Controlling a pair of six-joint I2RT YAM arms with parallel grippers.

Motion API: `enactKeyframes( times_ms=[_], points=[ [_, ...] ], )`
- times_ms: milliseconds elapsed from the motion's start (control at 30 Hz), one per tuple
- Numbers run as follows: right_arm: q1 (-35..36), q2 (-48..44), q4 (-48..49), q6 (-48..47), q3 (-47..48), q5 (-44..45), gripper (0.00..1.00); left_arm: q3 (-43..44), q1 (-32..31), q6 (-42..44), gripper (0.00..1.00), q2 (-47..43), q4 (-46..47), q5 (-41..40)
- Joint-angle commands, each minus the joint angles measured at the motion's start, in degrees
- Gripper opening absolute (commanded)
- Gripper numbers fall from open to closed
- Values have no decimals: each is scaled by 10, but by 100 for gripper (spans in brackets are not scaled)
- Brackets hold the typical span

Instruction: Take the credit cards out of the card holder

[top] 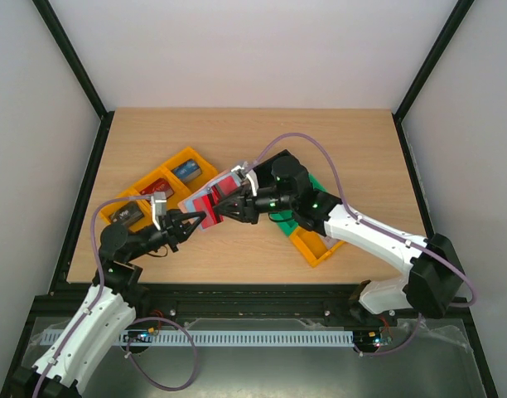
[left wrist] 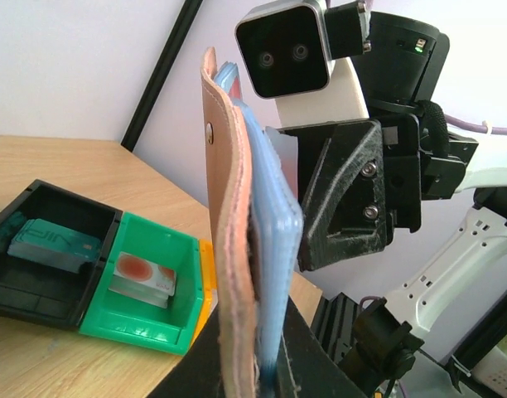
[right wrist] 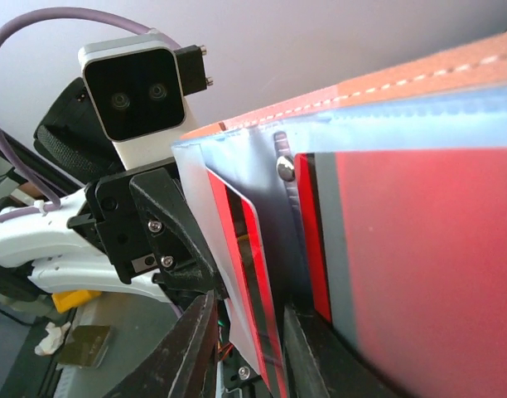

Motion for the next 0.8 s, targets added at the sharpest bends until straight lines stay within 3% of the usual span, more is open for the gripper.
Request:
enactKeyframes(
  times_ms=[0, 133, 267, 567, 700, 767],
  points=[
    [5, 9, 49, 6, 11, -26, 20, -1, -3, -3, 2, -7, 57, 36],
    [5, 8, 51, 5, 11, -39, 2, -3, -2, -4, 2, -6, 47, 31],
    [4, -10, 38, -9, -1, -22, 2, -8, -2, -21, 3, -2, 32, 25],
    [-14, -31, 5, -15, -21, 7, 2, -16, -2, -53, 17, -2, 44, 25],
    [-20, -39, -8, -22, -18, 13, 2, -17, -2, -56, 16, -3, 43, 26],
    [-24, -44, -19, -26, -18, 17, 2, -18, -2, -55, 10, -3, 43, 26]
  ],
)
